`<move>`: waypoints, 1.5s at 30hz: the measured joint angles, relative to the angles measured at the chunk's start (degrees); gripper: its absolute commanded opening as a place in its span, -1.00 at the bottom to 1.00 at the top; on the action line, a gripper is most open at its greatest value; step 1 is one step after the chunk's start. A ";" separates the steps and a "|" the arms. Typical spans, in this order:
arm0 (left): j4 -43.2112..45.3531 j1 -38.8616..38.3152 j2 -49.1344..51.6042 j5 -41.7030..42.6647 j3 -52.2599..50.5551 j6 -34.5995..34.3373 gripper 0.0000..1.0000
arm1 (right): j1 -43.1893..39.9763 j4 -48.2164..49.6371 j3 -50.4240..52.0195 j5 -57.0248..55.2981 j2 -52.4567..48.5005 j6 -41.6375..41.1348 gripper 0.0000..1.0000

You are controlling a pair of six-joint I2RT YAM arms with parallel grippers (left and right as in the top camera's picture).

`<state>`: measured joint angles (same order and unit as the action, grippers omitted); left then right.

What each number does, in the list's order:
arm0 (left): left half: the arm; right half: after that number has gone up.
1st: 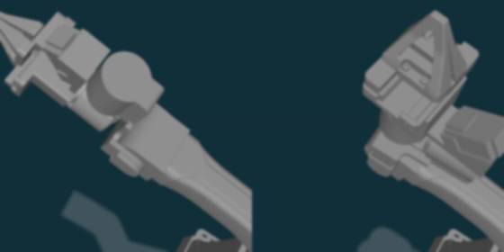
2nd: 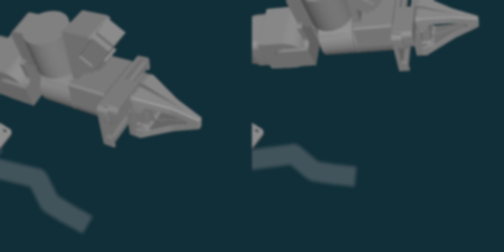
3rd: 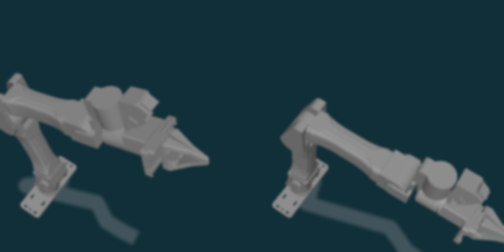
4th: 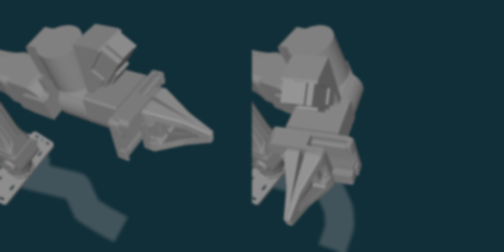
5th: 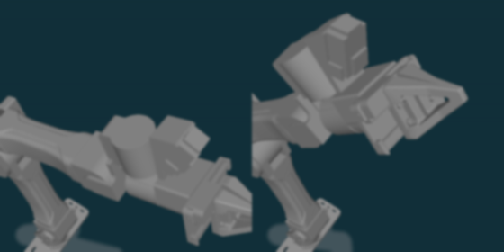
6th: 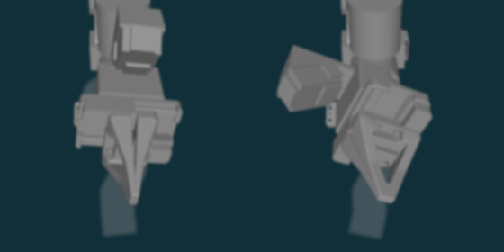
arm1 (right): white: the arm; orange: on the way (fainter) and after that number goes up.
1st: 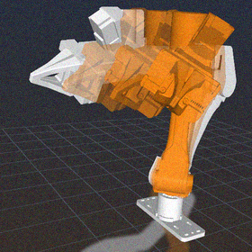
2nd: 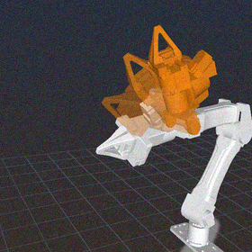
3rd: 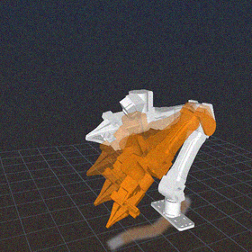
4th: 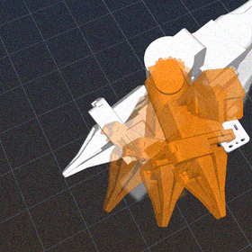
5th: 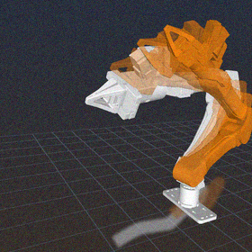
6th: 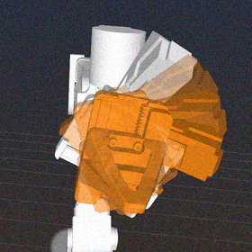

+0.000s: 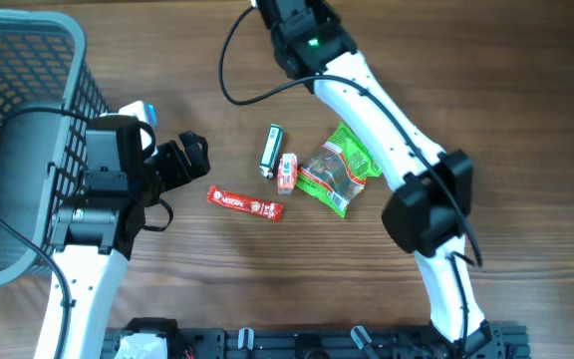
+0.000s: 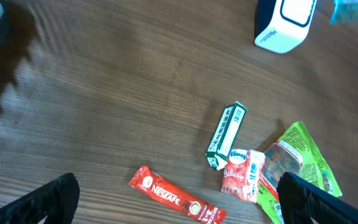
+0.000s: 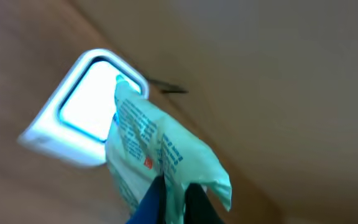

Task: Scan the item barcode
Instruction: 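Lift the wipes pack to the white barcode scanner with the right gripper, then place the wipes pack on the right side of the table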

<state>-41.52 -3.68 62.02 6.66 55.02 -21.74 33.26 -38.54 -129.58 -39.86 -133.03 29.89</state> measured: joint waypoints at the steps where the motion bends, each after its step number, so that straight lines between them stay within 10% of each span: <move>1: -0.02 0.00 0.00 0.00 0.00 0.00 1.00 | 0.00 3.41 0.00 -2.71 -1.42 1.75 -0.91; 17: 0.00 0.00 0.00 0.00 0.00 0.00 1.00 | -0.02 11.08 0.00 -11.91 -10.97 8.39 -0.92; 24: -0.04 0.00 0.00 0.00 0.00 0.00 1.00 | -3.32 -12.44 0.07 -10.58 3.43 -3.74 -0.92; 30: 0.00 0.00 0.00 0.00 0.00 0.00 1.00 | -21.73 -35.91 -1.70 6.56 20.87 -23.96 -0.91; 36: -0.02 0.00 0.00 -0.02 0.00 0.00 1.00 | -45.83 -42.03 3.96 27.67 17.00 -36.68 -0.91; 39: -0.02 0.00 0.00 0.00 0.00 0.00 1.00 | -52.28 -40.35 11.23 31.56 15.23 -40.00 -0.51; 42: 0.00 0.00 0.00 -0.02 0.00 0.00 1.00 | -55.45 -38.86 15.82 33.31 15.06 -41.03 0.43; 45: 0.00 0.00 0.00 -0.02 0.00 0.00 1.00 | -57.18 -38.82 16.96 33.86 15.06 -40.30 0.48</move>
<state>-41.52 -3.68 62.02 6.63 55.02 -21.74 -23.92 -77.36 -112.62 -6.00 -117.97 -10.41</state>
